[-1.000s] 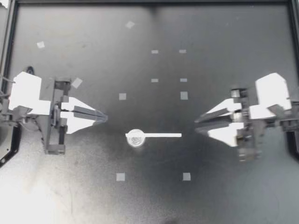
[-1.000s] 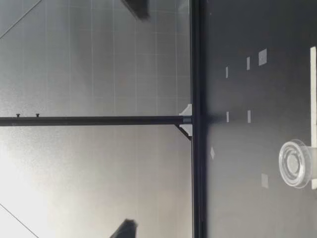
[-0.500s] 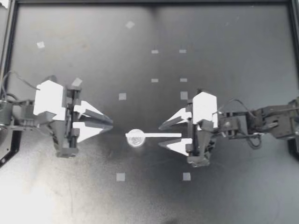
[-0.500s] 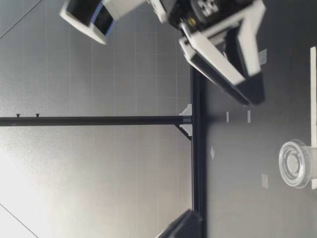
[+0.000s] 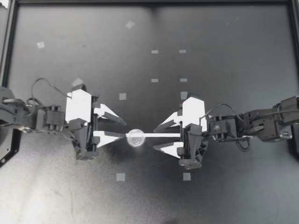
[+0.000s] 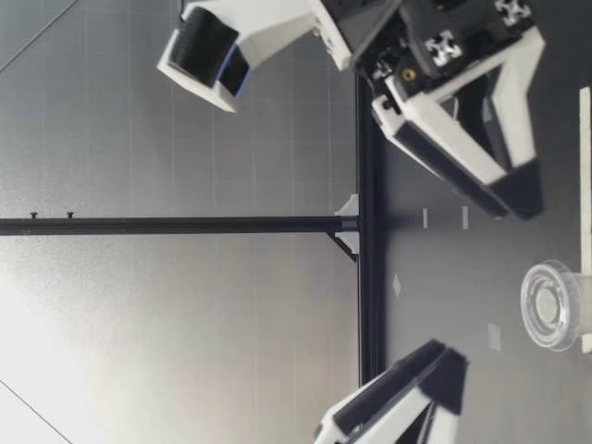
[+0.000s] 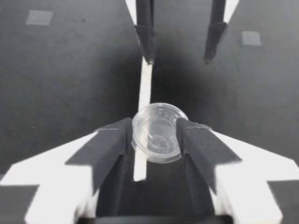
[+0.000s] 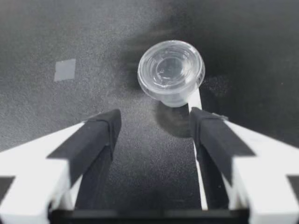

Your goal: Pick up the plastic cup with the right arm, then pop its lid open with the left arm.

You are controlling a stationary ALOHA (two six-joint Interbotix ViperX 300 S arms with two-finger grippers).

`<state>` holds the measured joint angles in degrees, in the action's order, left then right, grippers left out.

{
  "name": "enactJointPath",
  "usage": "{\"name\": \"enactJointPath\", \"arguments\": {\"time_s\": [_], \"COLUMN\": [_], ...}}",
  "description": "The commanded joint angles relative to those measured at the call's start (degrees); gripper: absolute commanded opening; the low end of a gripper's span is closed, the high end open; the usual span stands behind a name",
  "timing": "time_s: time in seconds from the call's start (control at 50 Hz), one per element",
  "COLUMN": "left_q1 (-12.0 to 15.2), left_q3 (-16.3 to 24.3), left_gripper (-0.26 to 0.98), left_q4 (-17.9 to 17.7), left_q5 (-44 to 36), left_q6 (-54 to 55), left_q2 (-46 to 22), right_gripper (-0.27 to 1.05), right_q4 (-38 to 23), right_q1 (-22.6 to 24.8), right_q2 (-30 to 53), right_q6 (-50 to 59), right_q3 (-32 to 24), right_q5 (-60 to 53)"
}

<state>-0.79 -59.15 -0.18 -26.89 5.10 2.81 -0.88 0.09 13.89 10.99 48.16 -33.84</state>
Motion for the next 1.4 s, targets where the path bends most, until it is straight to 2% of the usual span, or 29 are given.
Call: {"name": "enactJointPath", "arguments": {"time_s": [0.0,0.48,0.62,1.38], "left_q1": [-0.09,-0.09,-0.97,-1.58], "left_q3": [1.58,3.78,4.57,4.92], "left_gripper": [0.43,0.43,0.43,0.43], "left_q4": [0.0,0.0,0.0,0.0], "left_q5": [-0.7,-0.7,-0.62,-0.44], "left_q6": [-0.35,-0.26,-0.18,-0.09], "left_q2": [-0.18,-5.71,-6.5,-9.4], "right_gripper": [0.62,0.62,0.62,0.62], "right_q4": [0.09,0.35,0.44,0.26], "right_q1": [0.26,-0.53,-1.05,-1.76], "right_q2": [0.26,5.27,5.98,7.91], "right_q6": [0.0,-0.09,-0.18,-0.62], "right_q3": [-1.23,-4.75,-5.36,-8.09], "right_q5": [-0.53,0.44,0.44,0.53]}}
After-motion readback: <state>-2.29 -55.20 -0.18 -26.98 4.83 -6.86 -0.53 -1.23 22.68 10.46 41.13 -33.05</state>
